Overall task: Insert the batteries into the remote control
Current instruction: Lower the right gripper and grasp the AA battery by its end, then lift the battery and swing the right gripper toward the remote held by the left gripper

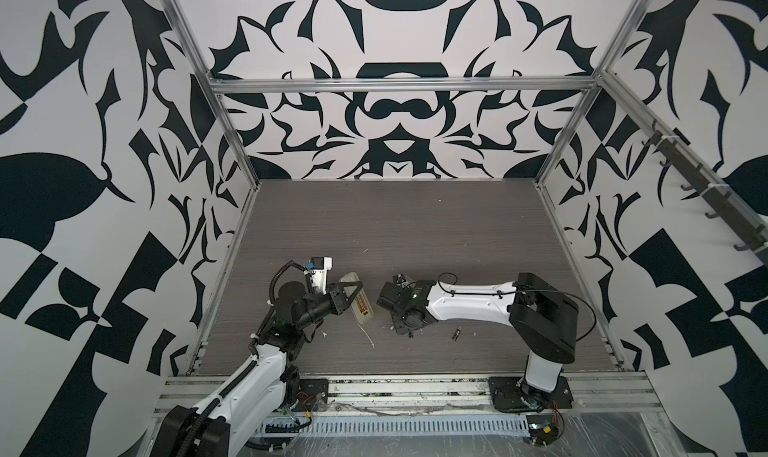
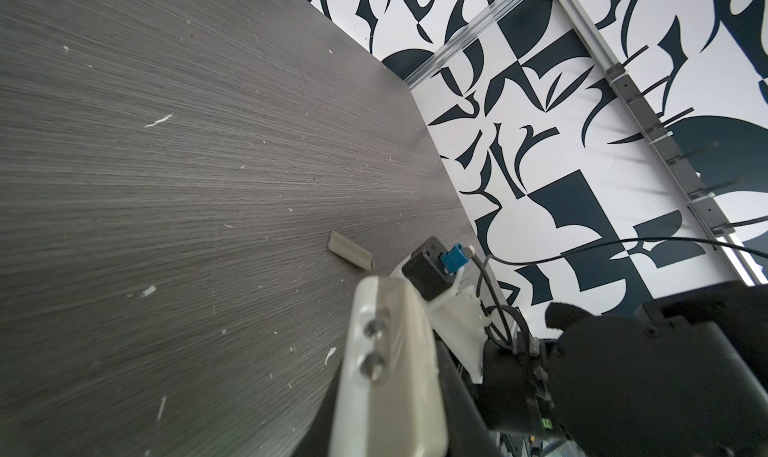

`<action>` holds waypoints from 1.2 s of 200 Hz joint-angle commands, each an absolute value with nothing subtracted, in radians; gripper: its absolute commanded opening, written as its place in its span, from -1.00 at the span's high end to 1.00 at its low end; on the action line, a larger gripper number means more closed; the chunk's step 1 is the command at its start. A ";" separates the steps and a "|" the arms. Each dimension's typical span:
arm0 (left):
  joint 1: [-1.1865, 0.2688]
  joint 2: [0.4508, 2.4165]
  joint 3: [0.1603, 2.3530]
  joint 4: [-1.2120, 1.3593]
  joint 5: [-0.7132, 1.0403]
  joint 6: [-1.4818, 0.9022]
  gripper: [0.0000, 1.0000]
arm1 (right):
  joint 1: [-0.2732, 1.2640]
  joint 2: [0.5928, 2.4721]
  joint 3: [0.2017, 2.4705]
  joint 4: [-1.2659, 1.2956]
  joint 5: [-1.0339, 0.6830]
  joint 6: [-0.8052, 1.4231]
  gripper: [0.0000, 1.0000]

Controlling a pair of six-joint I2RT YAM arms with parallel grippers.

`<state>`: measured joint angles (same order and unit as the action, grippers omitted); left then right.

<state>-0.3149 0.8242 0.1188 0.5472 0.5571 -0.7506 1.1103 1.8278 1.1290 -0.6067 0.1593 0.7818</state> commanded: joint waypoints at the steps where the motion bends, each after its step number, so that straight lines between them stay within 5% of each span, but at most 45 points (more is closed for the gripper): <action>1: -0.319 0.824 0.122 0.536 0.537 -0.727 1.00 | 1.117 1.836 1.141 -0.638 0.147 0.699 0.68; 130: -0.319 0.755 0.119 0.468 0.508 -0.704 1.00 | 1.098 1.804 1.110 -0.685 0.000 0.708 0.38; 240: -0.319 0.816 0.113 0.609 0.605 -0.762 1.00 | 1.074 1.806 1.104 -0.660 0.017 0.705 0.93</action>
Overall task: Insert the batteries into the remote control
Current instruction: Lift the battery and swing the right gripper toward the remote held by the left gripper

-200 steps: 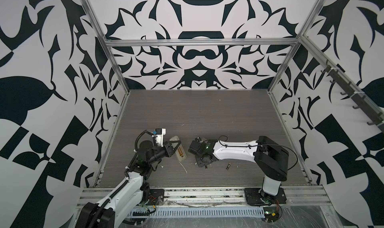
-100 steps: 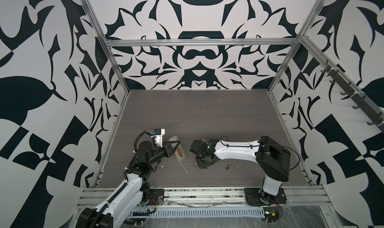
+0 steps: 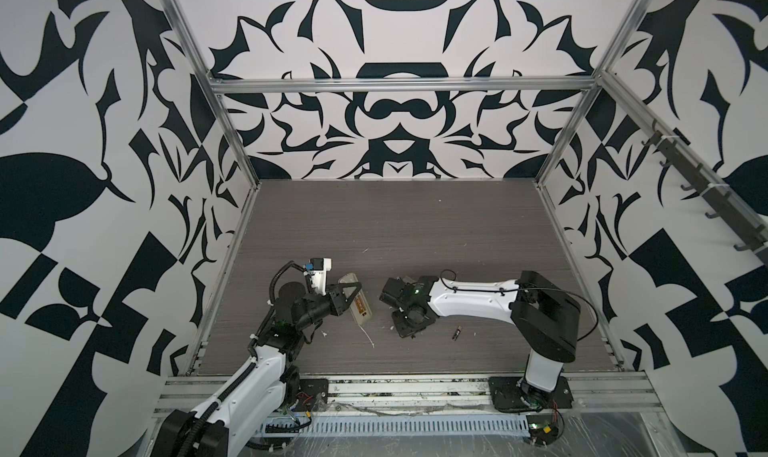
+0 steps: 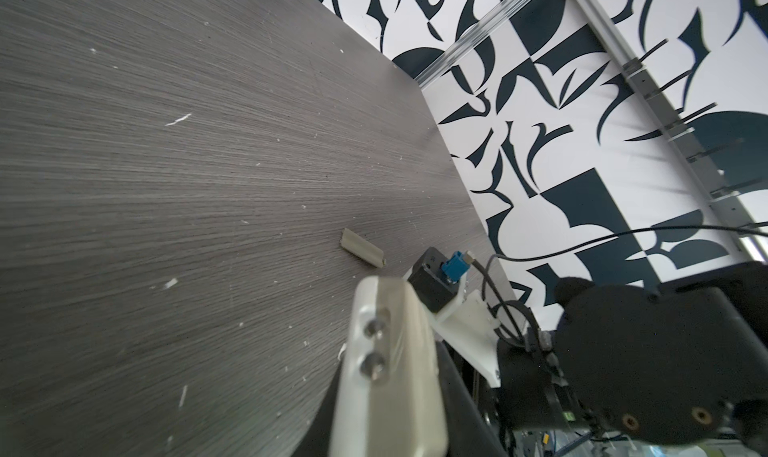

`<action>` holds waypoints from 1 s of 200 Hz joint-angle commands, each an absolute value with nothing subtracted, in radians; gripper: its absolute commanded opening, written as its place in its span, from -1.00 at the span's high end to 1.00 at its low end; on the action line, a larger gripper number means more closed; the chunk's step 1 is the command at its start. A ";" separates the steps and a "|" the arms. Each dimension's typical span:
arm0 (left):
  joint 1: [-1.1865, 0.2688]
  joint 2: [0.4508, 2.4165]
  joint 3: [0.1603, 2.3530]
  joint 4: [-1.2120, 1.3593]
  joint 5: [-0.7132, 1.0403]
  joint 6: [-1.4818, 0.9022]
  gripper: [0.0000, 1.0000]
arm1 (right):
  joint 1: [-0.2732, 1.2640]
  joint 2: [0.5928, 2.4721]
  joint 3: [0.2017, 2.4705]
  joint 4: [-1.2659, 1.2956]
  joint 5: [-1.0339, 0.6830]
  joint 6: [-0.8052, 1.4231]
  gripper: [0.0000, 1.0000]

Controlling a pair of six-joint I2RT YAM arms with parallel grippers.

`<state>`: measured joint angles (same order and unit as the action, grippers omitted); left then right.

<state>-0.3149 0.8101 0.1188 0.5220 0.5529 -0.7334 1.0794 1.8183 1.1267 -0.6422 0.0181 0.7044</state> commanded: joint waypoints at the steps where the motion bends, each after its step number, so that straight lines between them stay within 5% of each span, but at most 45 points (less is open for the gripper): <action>1: -0.319 0.816 0.113 0.610 0.605 -0.762 1.00 | 1.075 1.804 1.103 -0.655 0.017 0.704 0.93; 95: -0.321 0.824 0.176 0.545 0.647 -0.811 1.00 | 1.075 1.365 0.938 -0.167 0.069 0.411 1.00; 200: -0.322 0.889 0.255 0.498 0.663 -0.852 1.00 | 1.113 1.393 0.862 0.338 -0.017 0.300 1.00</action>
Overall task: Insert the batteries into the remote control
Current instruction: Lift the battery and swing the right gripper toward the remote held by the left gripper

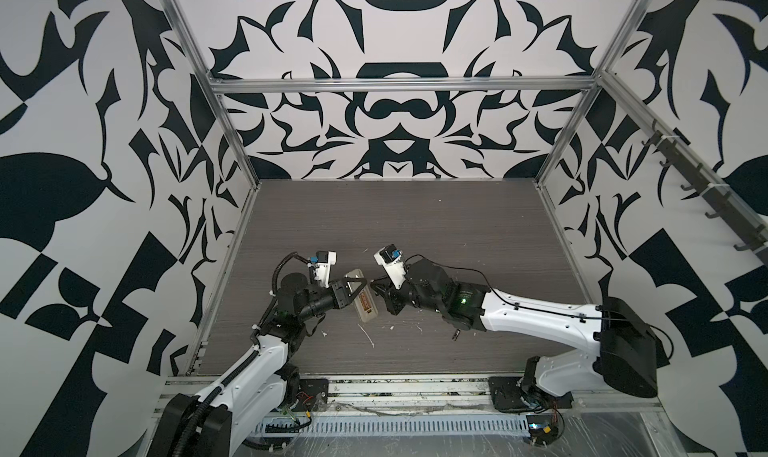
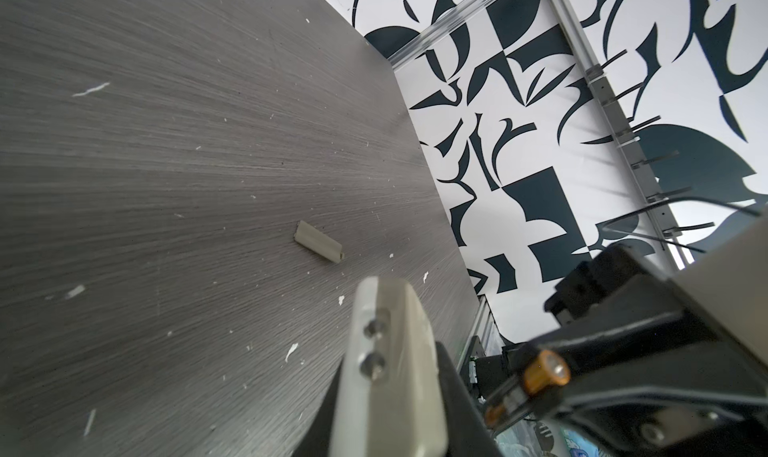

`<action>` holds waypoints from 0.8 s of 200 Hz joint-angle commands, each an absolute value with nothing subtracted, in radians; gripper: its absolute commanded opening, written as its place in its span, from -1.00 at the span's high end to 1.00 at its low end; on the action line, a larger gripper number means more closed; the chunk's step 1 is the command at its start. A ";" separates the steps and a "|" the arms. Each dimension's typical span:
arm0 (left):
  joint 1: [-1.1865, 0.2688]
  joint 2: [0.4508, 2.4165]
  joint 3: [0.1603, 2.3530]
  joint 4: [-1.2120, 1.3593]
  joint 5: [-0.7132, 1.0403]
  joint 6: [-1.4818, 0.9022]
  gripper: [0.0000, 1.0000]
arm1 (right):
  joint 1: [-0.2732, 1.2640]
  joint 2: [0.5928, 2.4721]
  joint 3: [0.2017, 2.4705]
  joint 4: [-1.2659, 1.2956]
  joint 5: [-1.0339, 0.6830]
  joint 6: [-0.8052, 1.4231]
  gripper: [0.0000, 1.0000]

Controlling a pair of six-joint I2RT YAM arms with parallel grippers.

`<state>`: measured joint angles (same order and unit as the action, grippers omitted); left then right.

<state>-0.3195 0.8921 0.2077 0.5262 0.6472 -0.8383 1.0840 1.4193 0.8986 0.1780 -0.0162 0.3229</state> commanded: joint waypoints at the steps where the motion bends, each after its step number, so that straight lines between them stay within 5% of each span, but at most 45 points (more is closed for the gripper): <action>1: -0.321 0.889 0.257 0.496 0.664 -0.852 1.00 | 1.113 1.391 0.859 0.344 -0.017 0.301 1.00; 160: -0.321 0.912 0.291 0.490 0.688 -0.884 1.00 | 1.124 1.410 0.818 0.465 0.060 0.281 1.00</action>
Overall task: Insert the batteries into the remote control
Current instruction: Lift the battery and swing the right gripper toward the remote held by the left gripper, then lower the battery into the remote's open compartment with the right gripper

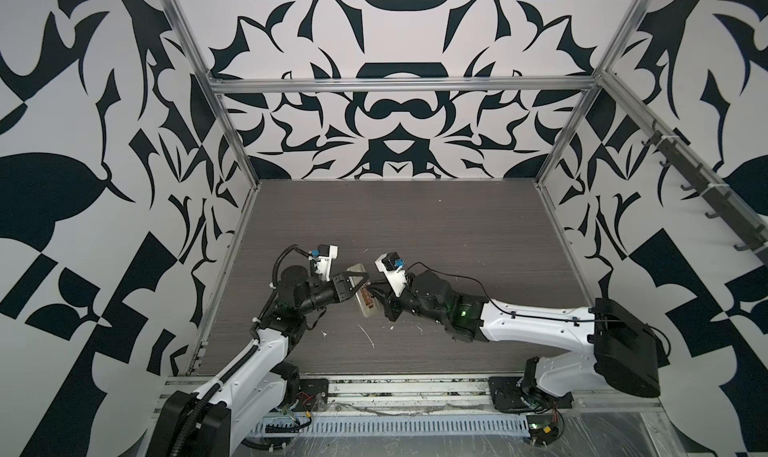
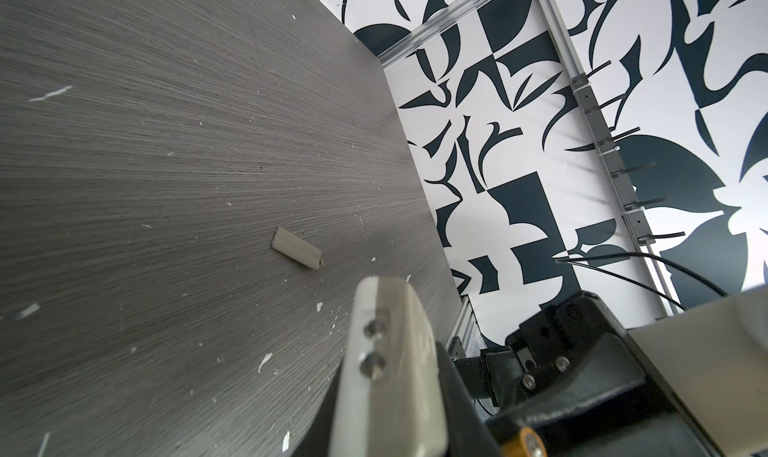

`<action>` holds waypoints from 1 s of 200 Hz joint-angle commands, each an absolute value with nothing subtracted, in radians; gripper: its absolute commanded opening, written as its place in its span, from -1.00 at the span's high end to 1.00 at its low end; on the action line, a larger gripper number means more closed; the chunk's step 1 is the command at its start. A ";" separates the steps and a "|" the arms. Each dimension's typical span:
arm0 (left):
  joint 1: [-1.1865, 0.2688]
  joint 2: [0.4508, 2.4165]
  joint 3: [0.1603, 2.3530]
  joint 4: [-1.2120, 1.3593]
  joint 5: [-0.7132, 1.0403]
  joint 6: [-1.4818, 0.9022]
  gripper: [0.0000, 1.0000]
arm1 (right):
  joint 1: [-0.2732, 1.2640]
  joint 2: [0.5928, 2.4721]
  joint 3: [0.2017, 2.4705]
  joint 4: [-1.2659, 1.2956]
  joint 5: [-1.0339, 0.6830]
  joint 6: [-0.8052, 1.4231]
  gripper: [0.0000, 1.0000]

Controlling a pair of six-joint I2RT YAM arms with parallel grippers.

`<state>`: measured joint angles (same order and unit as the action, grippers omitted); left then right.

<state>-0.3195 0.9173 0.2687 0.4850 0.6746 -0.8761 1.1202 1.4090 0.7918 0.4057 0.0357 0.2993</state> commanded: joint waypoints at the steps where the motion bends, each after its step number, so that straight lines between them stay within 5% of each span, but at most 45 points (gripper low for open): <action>1: -0.322 0.912 0.291 0.490 0.688 -0.884 1.00 | 1.124 1.411 0.818 0.466 0.060 0.282 1.00; 200: -0.322 0.879 0.293 0.461 0.681 -0.868 1.00 | 1.125 1.488 0.812 0.482 0.067 0.297 1.00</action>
<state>-0.3195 0.8978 0.2687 0.4580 0.6701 -0.8707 1.1233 1.4895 0.7986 0.4503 0.0315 0.2962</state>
